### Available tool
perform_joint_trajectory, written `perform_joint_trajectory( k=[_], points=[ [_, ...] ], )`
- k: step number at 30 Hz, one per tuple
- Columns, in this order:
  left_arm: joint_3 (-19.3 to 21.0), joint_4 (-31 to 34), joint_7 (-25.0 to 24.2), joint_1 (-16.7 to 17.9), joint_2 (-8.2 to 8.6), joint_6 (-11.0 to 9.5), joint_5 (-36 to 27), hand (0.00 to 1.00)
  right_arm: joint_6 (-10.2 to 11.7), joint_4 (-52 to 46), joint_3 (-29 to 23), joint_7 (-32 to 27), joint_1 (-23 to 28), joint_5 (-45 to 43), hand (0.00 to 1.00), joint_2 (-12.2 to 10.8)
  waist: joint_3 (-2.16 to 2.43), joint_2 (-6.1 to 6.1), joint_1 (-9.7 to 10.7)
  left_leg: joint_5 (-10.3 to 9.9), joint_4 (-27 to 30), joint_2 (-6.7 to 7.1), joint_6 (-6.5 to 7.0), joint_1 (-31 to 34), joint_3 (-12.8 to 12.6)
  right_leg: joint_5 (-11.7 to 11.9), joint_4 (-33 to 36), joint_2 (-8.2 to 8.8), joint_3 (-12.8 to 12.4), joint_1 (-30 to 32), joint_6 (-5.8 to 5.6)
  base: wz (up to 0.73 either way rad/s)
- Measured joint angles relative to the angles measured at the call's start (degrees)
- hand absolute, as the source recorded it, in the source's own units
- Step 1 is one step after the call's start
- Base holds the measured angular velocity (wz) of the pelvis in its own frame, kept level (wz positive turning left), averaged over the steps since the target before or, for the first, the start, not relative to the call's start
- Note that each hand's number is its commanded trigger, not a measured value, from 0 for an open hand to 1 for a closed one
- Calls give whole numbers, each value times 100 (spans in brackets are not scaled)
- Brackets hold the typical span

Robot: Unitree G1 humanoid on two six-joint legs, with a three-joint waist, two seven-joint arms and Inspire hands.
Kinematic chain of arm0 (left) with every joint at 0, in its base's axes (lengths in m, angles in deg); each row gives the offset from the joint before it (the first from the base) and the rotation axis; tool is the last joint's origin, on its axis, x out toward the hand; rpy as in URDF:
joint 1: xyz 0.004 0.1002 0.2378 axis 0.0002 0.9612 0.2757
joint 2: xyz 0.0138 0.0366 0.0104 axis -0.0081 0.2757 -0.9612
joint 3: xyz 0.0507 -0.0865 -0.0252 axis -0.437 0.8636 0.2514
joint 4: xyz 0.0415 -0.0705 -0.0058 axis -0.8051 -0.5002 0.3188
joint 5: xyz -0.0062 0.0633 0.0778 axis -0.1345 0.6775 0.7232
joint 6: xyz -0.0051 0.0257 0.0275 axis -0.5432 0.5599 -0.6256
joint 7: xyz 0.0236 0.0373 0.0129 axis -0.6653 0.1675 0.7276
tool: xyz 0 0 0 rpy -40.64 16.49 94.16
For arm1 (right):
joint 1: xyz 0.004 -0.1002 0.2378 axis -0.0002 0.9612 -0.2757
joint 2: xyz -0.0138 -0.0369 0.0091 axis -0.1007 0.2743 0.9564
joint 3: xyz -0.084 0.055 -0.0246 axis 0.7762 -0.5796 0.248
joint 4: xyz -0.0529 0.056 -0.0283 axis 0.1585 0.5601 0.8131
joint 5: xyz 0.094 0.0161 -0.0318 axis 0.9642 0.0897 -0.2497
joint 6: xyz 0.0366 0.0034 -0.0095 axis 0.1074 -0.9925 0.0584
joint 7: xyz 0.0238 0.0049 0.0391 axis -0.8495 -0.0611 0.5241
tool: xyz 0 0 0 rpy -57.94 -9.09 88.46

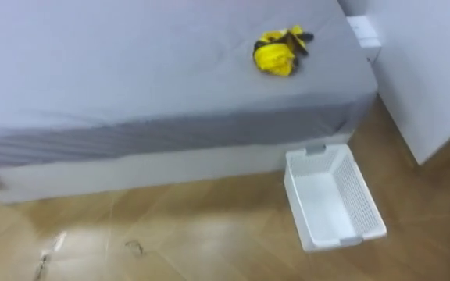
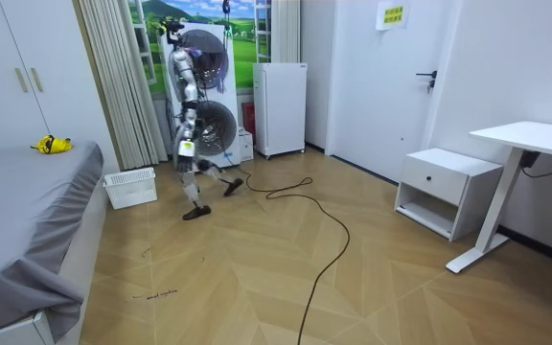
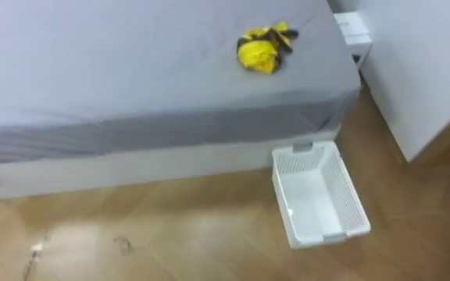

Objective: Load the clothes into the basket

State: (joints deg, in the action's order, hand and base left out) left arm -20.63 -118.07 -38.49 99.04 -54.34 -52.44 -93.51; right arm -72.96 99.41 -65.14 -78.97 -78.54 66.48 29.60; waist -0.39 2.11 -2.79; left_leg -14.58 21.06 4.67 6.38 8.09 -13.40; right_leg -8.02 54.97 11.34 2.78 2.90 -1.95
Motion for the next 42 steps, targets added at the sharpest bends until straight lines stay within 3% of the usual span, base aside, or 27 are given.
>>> perform_joint_trajectory(
  k=[1,2,4,5,6,7,8,9,10,11,12,14,15,16,17,18,19,21,23,25,26,27,28,29,34,39,42],
  points=[
    [3,29,34,-46,4,2,170,0,-7,-447,-4,-1,0,-26,0,-1,-18,-104,-27,-44,-206,-28,-10,-305,260,-499,193,-267,160,506,214,-12],
    [-3,58,38,-76,-2,4,232,0,11,-818,-1,-14,-30,-36,0,-9,-15,-196,-37,-105,-367,-101,-37,-571,491,-842,-19,-549,369,944,331,0],
    [-186,76,48,-150,-37,42,227,0,41,-1089,34,-85,-128,-59,0,-34,-49,-283,19,-202,-540,-198,-75,-960,945,-990,-957,-939,641,1441,343,49],
    [-382,159,35,-152,-77,69,235,0,48,-1263,19,-125,-143,-107,0,-59,-43,-267,157,-254,-683,-226,-115,-1207,1217,-895,-1885,-1002,746,1647,336,94],
    [-475,186,28,-137,-75,79,244,0,51,-1352,5,-159,-134,-112,0,-60,-40,-256,196,-283,-797,-242,-139,-1352,1313,-743,-2406,-994,755,1728,332,103],
    [-616,224,9,-143,-37,108,282,0,109,-1427,4,-236,-139,-113,0,-39,-42,-291,213,-356,-1010,-350,-208,-1664,1376,-98,-3126,-970,841,1859,362,72],
    [-626,259,0,-112,-13,120,296,0,138,-1476,4,-283,-131,-118,0,-48,-32,-303,227,-392,-1055,-413,-261,-1782,1397,211,-3377,-972,858,1886,389,73],
    [-630,296,-15,-52,-13,143,333,0,207,-1602,2,-342,-115,-119,0,-88,-19,-286,230,-478,-1033,-525,-387,-1944,1405,698,-3647,-998,862,1918,512,55],
    [-633,294,-37,1,-29,153,319,0,299,-1707,6,-359,-125,-106,0,-95,45,-296,192,-614,-918,-658,-629,-1989,1360,801,-3474,-1145,857,1863,651,39],
    [-623,276,-64,132,-9,151,286,0,382,-1829,-11,-408,-136,-119,0,-65,43,-440,83,-671,-847,-890,-790,-2086,1269,601,-3165,-1286,1046,1787,784,5],
    [-596,277,-75,181,-13,147,247,0,419,-1862,-12,-427,-177,-129,0,-62,29,-477,34,-641,-833,-967,-858,-2176,1192,501,-2998,-1351,1073,1776,851,0],
    [-550,348,-78,339,-72,156,199,0,398,-2291,-21,-515,-201,-210,0,-45,18,-513,78,-406,-524,-1131,-1216,-2262,1137,-55,-2447,-1359,1218,1718,973,17],
    [-549,399,-77,395,-84,159,199,0,397,-2361,-20,-529,-220,-191,0,-42,16,-511,76,-299,-323,-1154,-1247,-2245,1103,-106,-2373,-1366,1234,1664,1005,9],
    [-546,478,-75,511,-96,156,202,0,384,-2503,-13,-563,-237,-171,0,-42,10,-520,76,11,190,-1202,-1249,-2155,1027,-133,-2475,-1424,1249,1406,1029,-12],
    [-529,492,-78,591,-99,156,236,0,384,-2665,-5,-573,-217,-172,0,-41,5,-482,102,440,821,-1202,-1242,-1961,1010,-151,-2897,-1472,1211,979,1033,-15],
    [-528,492,-78,613,-98,156,239,0,391,-2776,-7,-584,-201,-171,0,-34,6,-464,122,540,1126,-1199,-1261,-1850,1006,-158,-3134,-1488,1156,789,1025,-7],
    [-528,492,-77,605,-98,155,214,0,410,-2928,-10,-643,-205,-159,0,-11,-17,-425,171,456,1640,-1239,-1203,-1581,958,-178,-3479,-1513,1053,460,992,-8],
    [-512,501,-66,603,-101,150,87,0,411,-3025,25,-745,-201,-142,0,7,-60,-325,185,165,1831,-1242,-1110,-1218,805,-202,-3743,-1541,824,157,949,-16],
    [-433,521,-20,537,-109,152,-122,0,396,-3036,49,-808,-202,-151,0,22,-50,-290,156,-301,1596,-1227,-1116,-576,802,-199,-3951,-1540,621,-43,897,-25],
    [-434,554,22,530,-99,153,-131,0,373,-3063,49,-831,-176,-185,0,23,-41,-287,110,-449,1066,-1220,-1075,-170,839,-205,-3985,-1536,465,-86,833,-39],
    [-433,570,47,531,-91,154,-129,0,358,-3169,42,-830,-87,-247,0,23,-17,-301,117,-345,491,-1201,-1039,49,877,-239,-3987,-1522,391,-87,748,-38],
    [-416,571,57,539,-99,161,-131,0,331,-3189,50,-828,-50,-285,0,-2,-5,-252,103,-120,447,-1168,-863,105,858,-265,-3947,-1479,323,-80,702,-37],
    [-395,572,100,595,-86,168,-131,0,261,-3264,116,-806,50,-377,0,5,71,-224,88,9,158,-1051,-826,-58,853,-309,-3944,-1390,232,-62,604,-34],
    [-396,557,134,624,-70,197,-129,0,255,-3353,107,-801,106,-425,0,21,83,-199,110,90,-84,-955,-769,-248,771,-300,-4009,-1336,228,-115,557,-31],
    [-368,519,149,632,-58,242,-66,0,264,-3892,83,-828,171,-697,0,67,90,-232,160,255,-664,-721,-710,-600,731,-230,-4288,-1220,253,-320,469,-12],
    [-366,520,129,614,-57,317,-75,0,265,-3914,94,-829,109,-733,0,66,61,-237,112,304,-779,-669,-704,-651,763,-241,-4395,-1151,363,-368,452,10],
    [-365,520,41,583,-65,329,-70,0,275,-3874,112,-836,103,-730,0,67,34,-193,108,329,-777,-624,-700,-528,919,-248,-4490,-1126,525,-344,444,27]
  ],
)
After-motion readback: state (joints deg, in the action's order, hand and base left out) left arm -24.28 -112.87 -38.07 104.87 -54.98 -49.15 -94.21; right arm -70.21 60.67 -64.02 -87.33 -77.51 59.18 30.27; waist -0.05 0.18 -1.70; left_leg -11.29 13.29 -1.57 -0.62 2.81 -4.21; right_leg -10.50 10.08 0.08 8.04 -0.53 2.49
